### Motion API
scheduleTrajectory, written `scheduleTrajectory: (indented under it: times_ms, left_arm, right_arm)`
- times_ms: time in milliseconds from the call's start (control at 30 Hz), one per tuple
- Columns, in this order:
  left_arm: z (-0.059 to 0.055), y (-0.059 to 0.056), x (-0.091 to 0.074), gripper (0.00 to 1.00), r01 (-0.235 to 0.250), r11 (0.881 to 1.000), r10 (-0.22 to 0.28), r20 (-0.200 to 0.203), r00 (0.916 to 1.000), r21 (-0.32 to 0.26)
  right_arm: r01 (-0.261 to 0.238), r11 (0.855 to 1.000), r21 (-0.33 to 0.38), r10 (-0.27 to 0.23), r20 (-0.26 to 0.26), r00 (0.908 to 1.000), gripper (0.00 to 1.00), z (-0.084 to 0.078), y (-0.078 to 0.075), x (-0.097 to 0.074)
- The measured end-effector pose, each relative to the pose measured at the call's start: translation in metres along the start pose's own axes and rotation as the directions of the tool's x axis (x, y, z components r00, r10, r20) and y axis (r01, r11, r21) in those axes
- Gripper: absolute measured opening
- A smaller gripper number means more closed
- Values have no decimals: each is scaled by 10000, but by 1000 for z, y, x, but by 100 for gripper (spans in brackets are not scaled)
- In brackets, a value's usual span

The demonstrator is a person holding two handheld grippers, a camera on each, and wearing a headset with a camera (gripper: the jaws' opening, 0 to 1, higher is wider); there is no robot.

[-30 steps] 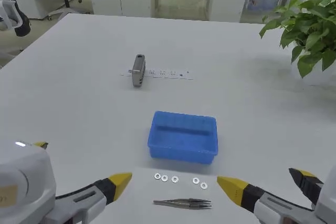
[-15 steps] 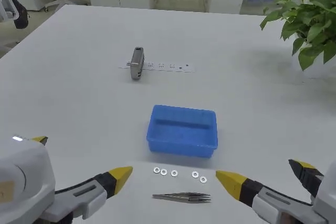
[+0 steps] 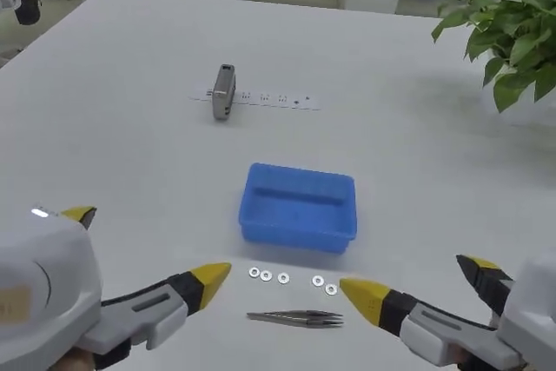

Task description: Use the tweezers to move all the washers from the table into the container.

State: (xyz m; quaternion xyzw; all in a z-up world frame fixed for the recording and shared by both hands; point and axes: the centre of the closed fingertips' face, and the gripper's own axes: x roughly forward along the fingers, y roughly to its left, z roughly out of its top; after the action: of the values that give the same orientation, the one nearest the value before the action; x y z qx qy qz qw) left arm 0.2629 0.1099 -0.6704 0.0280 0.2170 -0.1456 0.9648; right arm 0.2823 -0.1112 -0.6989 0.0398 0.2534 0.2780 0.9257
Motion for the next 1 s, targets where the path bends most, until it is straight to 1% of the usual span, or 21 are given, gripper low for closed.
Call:
scheduleTrajectory:
  times_ms: [33, 133, 200, 333, 400, 500, 600, 667, 867, 933, 1000]
  left_arm:
    - [-2, -2, 2, 97, 151, 9999, -151, -39, 9999, 28]
    - [-5, -5, 5, 96, 307, 9994, -303, -183, 9994, 185]
    - [-6, -6, 7, 96, 423, 9987, -417, -211, 9989, 279]
    - [-8, -10, 14, 95, 687, 9965, -670, -347, 9971, 484]
    - [-9, -11, 17, 94, 769, 9952, -745, -415, 9964, 599]
    - [-9, -14, 23, 93, 915, 9938, -886, -475, 9949, 626]
    - [-8, -16, 29, 93, 1037, 9926, -1012, -403, 9940, 637]
    - [-10, -18, 31, 92, 1115, 9916, -1085, -480, 9929, 657]
    - [-16, -25, 40, 90, 1500, 9857, -1453, -631, 9874, 770]
    - [-19, -27, 43, 90, 1621, 9835, -1558, -785, 9847, 809]
    - [-21, -29, 46, 88, 1744, 9810, -1673, -847, 9823, 851]
  right_arm:
    - [-20, 10000, -50, 20, -25, 10000, 99, -1, 0, 1]
    - [-5, 9997, -248, 2, -114, 9999, 98, -2, 0, 3]
    - [36, 9993, -375, -43, -165, 9999, 98, -2, -1, 5]
    - [97, 9989, -462, -106, -190, 9998, 96, -1, -2, 6]
    - [114, 9990, -429, -128, -325, 9994, 95, -2, -3, 7]
    - [196, 9986, -499, -214, -378, 9991, 94, -3, -4, 7]
    - [341, 9980, -533, -362, -402, 9985, 95, -4, -7, 8]
    - [364, 9977, -578, -390, -449, 9982, 95, -6, -8, 9]
    - [391, 9979, -512, -424, -649, 9970, 94, -13, -12, 12]
    - [381, 9982, -466, -414, -717, 9966, 94, -15, -12, 13]
    - [359, 9983, -458, -395, -795, 9961, 94, -17, -12, 15]
